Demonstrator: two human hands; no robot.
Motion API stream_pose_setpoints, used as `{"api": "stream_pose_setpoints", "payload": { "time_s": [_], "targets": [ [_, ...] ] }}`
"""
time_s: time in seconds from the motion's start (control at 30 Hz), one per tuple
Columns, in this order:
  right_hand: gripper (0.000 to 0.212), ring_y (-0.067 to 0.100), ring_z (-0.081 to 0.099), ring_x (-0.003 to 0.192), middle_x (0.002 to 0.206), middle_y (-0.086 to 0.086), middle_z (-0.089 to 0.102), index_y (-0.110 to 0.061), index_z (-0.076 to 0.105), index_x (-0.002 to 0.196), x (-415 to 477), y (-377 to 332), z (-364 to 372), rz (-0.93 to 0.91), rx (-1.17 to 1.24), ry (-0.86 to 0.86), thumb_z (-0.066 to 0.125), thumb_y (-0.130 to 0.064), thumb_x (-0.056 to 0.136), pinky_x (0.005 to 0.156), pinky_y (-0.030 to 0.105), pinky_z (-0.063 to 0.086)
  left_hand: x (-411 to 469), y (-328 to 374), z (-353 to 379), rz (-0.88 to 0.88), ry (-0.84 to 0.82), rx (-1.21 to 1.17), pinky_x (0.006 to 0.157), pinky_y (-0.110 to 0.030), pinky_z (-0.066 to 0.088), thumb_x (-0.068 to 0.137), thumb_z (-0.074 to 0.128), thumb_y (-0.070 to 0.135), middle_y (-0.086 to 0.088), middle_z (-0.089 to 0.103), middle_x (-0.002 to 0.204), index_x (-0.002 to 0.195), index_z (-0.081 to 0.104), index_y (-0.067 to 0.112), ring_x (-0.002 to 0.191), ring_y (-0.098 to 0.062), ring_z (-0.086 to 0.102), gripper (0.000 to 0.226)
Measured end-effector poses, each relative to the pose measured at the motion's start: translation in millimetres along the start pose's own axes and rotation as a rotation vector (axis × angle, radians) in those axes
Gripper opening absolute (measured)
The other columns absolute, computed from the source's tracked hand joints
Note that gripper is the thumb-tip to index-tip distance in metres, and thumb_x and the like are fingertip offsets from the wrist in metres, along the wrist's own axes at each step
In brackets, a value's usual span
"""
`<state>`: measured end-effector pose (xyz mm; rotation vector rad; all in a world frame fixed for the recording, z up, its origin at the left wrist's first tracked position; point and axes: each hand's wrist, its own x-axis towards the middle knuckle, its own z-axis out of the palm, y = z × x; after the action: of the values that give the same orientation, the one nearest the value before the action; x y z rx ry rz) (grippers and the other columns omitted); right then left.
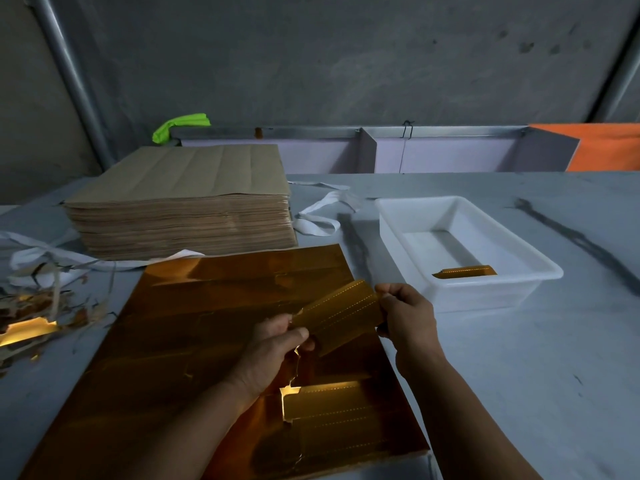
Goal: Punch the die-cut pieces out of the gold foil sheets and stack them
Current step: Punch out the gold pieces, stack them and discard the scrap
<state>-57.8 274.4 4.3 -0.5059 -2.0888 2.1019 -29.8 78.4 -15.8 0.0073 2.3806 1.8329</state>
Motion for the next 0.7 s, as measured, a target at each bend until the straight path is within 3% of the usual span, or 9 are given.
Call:
{"api": "stream_pose_setpoints", "payload": {
  "time_s": [0.07,0.17,0.27,0.4,0.7],
  "targets": [
    [0.023,0.01,0.061,0.062,0.069,-0.005,0.066,-0.026,0.067,0.088,1,1,0,-0.021,-0.013,-0.006,0.053,-0.01,0.098,0.049,0.023,0.049,1,0,-3,0.026,0.039,0.006,0.096,-0.041,0.043,0.097,0.052,0.018,-0.001,0.071,0.084,0.097,0.067,0.009,0.092,-0.01,0.064,0.017],
    [0.02,0.01,0.062,0.064,0.071,-0.005,0.066,-0.025,0.068,0.092,2,3,-1,-0.022,-0.026,-0.008,0.055,-0.011,0.098,0.049,0.022,0.047,1,0,-4,0.043,0.084,-0.023,0.08,-0.033,0.04,0.098,0.05,0.017,0.002,0.063,0.065,0.078,0.063,0.011,0.074,-0.009,0.063,0.025],
    [0.024,0.012,0.061,0.066,0.068,-0.005,0.065,-0.025,0.067,0.085,4,5,-2,-0.011,-0.015,0.008,0.055,-0.008,0.096,0.051,0.024,0.047,2,-3,-3,0.033,0.129,0.0,0.072,-0.027,0.038,0.099,0.05,0.017,0.004,0.057,0.059,0.076,0.063,0.013,0.075,-0.016,0.059,0.027],
    [0.026,0.015,0.059,0.072,0.078,-0.002,0.064,-0.026,0.065,0.083,7,8,-4,0.01,-0.026,0.046,0.054,-0.007,0.097,0.056,0.028,0.049,5,-6,-2,0.028,0.166,0.016,0.066,-0.021,0.039,0.099,0.05,0.014,0.004,0.051,0.055,0.074,0.063,0.013,0.071,-0.014,0.058,0.028],
    [0.021,0.022,0.061,0.07,0.088,0.009,0.065,-0.017,0.067,0.103,17,16,-26,0.087,-0.006,0.199,0.048,-0.008,0.098,0.059,0.031,0.048,6,-7,-3,0.053,0.243,-0.016,0.067,-0.028,0.039,0.099,0.049,0.01,0.001,0.052,0.057,0.073,0.061,0.009,0.068,-0.014,0.055,0.029]
  ]
}}
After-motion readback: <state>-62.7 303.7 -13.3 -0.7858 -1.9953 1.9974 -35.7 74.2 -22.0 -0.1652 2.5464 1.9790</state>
